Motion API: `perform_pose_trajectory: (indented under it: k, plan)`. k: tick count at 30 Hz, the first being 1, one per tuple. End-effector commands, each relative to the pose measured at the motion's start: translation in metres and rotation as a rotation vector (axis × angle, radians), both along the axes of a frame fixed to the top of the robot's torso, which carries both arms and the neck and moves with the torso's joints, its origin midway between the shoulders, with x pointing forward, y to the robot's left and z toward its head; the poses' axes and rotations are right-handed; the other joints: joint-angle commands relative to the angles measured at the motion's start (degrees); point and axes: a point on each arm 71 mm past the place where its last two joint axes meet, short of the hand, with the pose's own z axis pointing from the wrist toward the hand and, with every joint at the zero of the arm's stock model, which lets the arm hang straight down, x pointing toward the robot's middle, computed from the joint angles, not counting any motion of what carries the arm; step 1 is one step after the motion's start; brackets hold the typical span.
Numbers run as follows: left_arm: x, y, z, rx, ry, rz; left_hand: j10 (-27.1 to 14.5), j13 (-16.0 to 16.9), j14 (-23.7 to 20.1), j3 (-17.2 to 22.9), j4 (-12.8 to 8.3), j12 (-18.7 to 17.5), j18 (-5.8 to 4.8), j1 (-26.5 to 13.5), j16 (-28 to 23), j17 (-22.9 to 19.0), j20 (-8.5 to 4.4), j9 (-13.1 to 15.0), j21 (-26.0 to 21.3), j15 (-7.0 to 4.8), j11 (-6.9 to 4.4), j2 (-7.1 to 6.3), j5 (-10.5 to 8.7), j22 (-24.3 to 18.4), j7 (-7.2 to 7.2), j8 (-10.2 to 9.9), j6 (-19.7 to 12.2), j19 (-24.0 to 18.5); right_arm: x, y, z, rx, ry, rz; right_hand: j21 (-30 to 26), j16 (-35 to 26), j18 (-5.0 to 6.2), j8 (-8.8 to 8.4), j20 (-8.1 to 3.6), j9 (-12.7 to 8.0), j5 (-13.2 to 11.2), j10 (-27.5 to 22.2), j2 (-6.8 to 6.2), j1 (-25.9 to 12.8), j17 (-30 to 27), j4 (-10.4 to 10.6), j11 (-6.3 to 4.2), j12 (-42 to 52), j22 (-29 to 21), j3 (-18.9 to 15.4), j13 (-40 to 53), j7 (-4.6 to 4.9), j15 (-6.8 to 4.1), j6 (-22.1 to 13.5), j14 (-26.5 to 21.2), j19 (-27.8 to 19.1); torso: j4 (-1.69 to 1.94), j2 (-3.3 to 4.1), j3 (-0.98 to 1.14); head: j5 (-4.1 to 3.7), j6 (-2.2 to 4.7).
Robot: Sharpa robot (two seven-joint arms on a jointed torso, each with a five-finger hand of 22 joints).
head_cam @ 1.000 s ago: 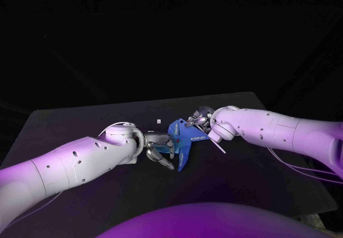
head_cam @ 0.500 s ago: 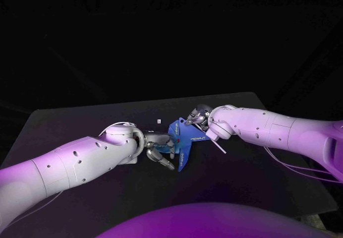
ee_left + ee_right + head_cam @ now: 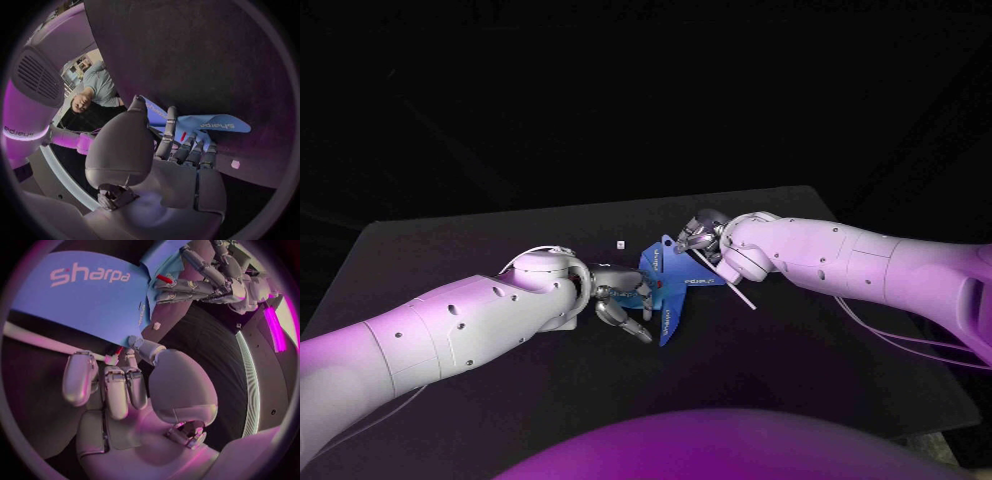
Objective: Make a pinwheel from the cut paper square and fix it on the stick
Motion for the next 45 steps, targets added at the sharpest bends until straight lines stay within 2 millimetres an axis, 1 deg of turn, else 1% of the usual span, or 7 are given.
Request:
perform_pose_trajectory:
  k: [1,9,21,24,32,38,45]
  plan:
    - [-0.004,0.002,-0.007,0.044,0.038,-0.007,-0.49,0.09,-0.11,0.14,-0.06,0.16,-0.49,-0.02,-0.37,-0.09,0.06,0.06,0.21,0.42,0.04,0.51,-0.27,0.06,0.38,-0.23,0.16,0.22,-0.001,0.003,0.004,-0.005,-0.051,0.024,0.32,0.23,0.14,0.5,-0.56,0.39,-0.1,6.07,-0.21,0.41,15.1,-0.58,-0.48,0.2,9.66,0.06,15.05,-0.05,-0.43,0.61,6.14,0.92,-0.04,0.0,0.02,-0.04,0.0]
    - [-0.004,0.003,-0.007,0.045,0.039,-0.006,-0.49,0.09,-0.11,0.14,-0.06,0.16,-0.49,-0.02,-0.37,-0.09,0.06,0.06,0.21,0.42,0.04,0.51,-0.27,0.06,0.38,-0.23,0.16,0.22,-0.009,0.008,0.014,-0.048,-0.16,0.093,0.36,0.23,0.14,0.81,-0.66,0.99,-0.98,6.07,-0.35,0.13,15.1,-1.12,-0.61,0.2,9.67,0.23,15.05,-0.19,-0.52,0.64,6.14,0.93,-0.03,0.0,0.02,-0.14,0.0]
    - [-0.003,0.004,-0.008,0.046,0.039,-0.004,-0.62,0.07,-0.15,0.16,-0.06,0.14,-0.51,-0.04,-0.38,-0.11,0.06,0.1,0.2,0.44,0.06,0.63,-0.27,0.06,0.5,-0.29,0.33,0.22,-0.034,0.024,0.031,-0.225,-0.444,0.319,0.85,0.23,0.05,0.89,-0.73,1.15,-1.57,6.07,-0.71,0.04,15.1,-1.7,-0.65,0.2,9.78,0.3,15.05,-0.23,-0.55,0.73,6.14,1.03,-0.05,-0.05,0.03,-0.22,0.0]
    - [-0.003,0.004,-0.008,0.046,0.04,-0.004,-0.62,0.07,-0.15,0.16,-0.06,0.14,-0.51,-0.04,-0.38,-0.11,0.06,0.1,0.2,0.44,0.06,0.63,-0.27,0.06,0.5,-0.29,0.33,0.22,-0.04,0.029,0.03,-0.268,-0.501,0.373,0.67,0.23,0.08,0.89,-0.74,1.17,-1.64,6.07,-0.84,0.02,15.1,-1.82,-0.64,0.2,9.74,0.27,15.05,-0.23,-0.56,0.76,6.14,0.99,-0.03,-0.01,0.07,-0.13,0.0]
    - [-0.004,0.005,-0.008,0.047,0.041,-0.004,-0.62,0.07,-0.15,0.16,-0.06,0.14,-0.51,-0.04,-0.38,-0.11,0.06,0.1,0.2,0.44,0.06,0.63,-0.27,0.06,0.5,-0.29,0.33,0.22,-0.053,0.038,0.026,-0.333,-0.603,0.447,0.99,0.23,0.02,0.9,-0.76,1.18,-1.62,6.07,-1.01,-0.03,15.1,-1.96,-0.65,0.2,9.81,0.25,15.05,-0.23,-0.56,0.82,6.14,1.06,0.03,0.01,0.03,-0.12,0.0]
    - [-0.004,0.005,-0.008,0.048,0.041,-0.003,-0.74,0.06,-0.19,0.18,-0.07,0.13,-0.52,-0.05,-0.39,-0.12,0.07,0.12,0.2,0.46,0.08,0.7,-0.27,0.05,0.56,-0.36,0.41,0.22,-0.061,0.041,0.023,-0.367,-0.653,0.48,0.98,0.23,0.02,0.91,-0.77,1.19,-1.55,6.07,-1.07,-0.05,15.1,-2.03,-0.66,0.2,9.81,0.25,15.05,-0.25,-0.54,0.87,6.14,1.05,0.03,-0.02,-0.02,-0.14,0.0]
    - [-0.004,0.006,-0.008,0.05,0.043,-0.003,-0.8,0.05,-0.23,0.18,-0.07,0.12,-0.53,-0.05,-0.4,-0.13,0.06,0.14,0.2,0.48,0.1,0.74,-0.27,0.05,0.59,-0.41,0.48,0.22,-0.073,0.044,0.016,-0.379,-0.68,0.5,1.0,0.23,0.02,0.91,-0.77,1.18,-1.5,6.07,-1.2,-0.17,15.1,-2.08,-0.69,0.2,9.82,0.22,15.05,-0.28,-0.53,0.94,6.14,1.06,-0.02,0.0,0.02,-0.03,0.0]
